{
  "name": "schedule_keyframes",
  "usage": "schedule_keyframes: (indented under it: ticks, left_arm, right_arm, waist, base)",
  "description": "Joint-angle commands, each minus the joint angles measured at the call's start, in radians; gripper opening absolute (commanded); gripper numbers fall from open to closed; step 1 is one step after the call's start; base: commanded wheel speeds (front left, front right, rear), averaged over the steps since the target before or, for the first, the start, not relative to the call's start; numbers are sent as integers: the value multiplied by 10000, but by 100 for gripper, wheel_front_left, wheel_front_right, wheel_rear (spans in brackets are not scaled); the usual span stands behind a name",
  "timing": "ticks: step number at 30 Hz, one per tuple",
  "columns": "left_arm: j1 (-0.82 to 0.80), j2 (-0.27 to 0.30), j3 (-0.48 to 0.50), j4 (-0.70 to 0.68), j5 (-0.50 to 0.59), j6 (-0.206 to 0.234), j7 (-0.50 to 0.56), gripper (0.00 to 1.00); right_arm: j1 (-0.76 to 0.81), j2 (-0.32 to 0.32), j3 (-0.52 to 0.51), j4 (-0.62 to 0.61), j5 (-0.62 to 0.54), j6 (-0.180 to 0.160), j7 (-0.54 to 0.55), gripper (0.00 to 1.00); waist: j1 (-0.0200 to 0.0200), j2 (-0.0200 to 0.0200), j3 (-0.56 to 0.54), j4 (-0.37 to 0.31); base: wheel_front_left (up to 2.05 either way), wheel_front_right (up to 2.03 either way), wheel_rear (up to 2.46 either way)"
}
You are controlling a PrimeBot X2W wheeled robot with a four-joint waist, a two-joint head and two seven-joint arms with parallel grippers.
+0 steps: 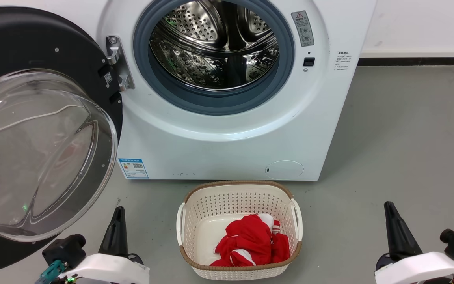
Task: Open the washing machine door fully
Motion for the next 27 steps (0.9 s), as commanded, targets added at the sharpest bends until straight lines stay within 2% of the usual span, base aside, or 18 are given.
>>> schedule_keyframes:
  ticks: [1, 27]
  left_arm:
    - [-347, 8, 74, -98, -425, -58, 86, 0]
    - [-677, -118, 544, 193, -4018, -430, 996, 0]
  right_arm:
    - [-358, -79, -35, -79, 465, -1, 62, 0]
    - [-806, -141, -170, 295, 4278, -3, 805, 0]
  waist:
    - [0, -1, 3, 0]
    - [0, -1, 52, -8]
  base:
    - [0, 0, 0]
    - [0, 0, 0]
